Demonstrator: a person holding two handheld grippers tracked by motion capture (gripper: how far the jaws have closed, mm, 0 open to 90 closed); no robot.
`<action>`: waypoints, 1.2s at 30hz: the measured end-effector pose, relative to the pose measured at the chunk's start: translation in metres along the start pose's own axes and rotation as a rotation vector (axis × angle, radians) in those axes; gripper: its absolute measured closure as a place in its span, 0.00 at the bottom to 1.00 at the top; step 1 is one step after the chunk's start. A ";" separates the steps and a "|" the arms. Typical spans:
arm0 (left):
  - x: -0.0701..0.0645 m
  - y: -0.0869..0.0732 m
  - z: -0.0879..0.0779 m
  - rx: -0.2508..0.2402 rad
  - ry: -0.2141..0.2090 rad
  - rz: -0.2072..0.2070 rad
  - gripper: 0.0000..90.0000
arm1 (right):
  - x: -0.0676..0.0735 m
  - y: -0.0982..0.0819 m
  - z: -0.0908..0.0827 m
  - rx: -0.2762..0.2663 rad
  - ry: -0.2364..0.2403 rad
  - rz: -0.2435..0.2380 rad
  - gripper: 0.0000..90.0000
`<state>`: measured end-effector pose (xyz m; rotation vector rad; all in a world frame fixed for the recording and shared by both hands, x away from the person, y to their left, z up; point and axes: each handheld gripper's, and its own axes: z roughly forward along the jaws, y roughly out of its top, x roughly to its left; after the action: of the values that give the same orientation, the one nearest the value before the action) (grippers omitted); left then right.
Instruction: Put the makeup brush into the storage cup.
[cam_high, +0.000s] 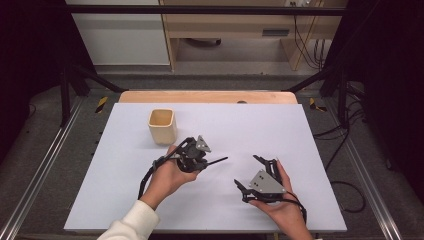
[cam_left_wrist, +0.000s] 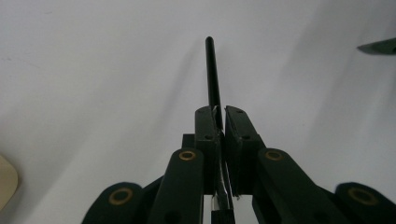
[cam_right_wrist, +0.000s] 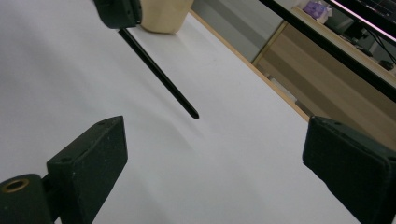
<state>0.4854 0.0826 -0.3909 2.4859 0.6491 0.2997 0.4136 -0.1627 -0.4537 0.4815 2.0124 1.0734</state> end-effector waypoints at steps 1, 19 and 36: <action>0.000 0.001 0.000 -0.002 -0.003 0.001 0.93 | 0.003 0.001 0.002 0.004 0.006 -0.016 0.08; -0.012 0.013 -0.001 0.000 -0.041 0.054 0.93 | 0.015 0.010 0.017 0.024 0.025 -0.142 0.18; -0.019 0.018 -0.002 -0.006 -0.053 0.082 0.93 | 0.014 0.010 0.019 0.043 0.028 -0.188 0.23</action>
<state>0.4755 0.0605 -0.3804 2.5096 0.5245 0.2657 0.4196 -0.1383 -0.4584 0.2939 2.0636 0.9283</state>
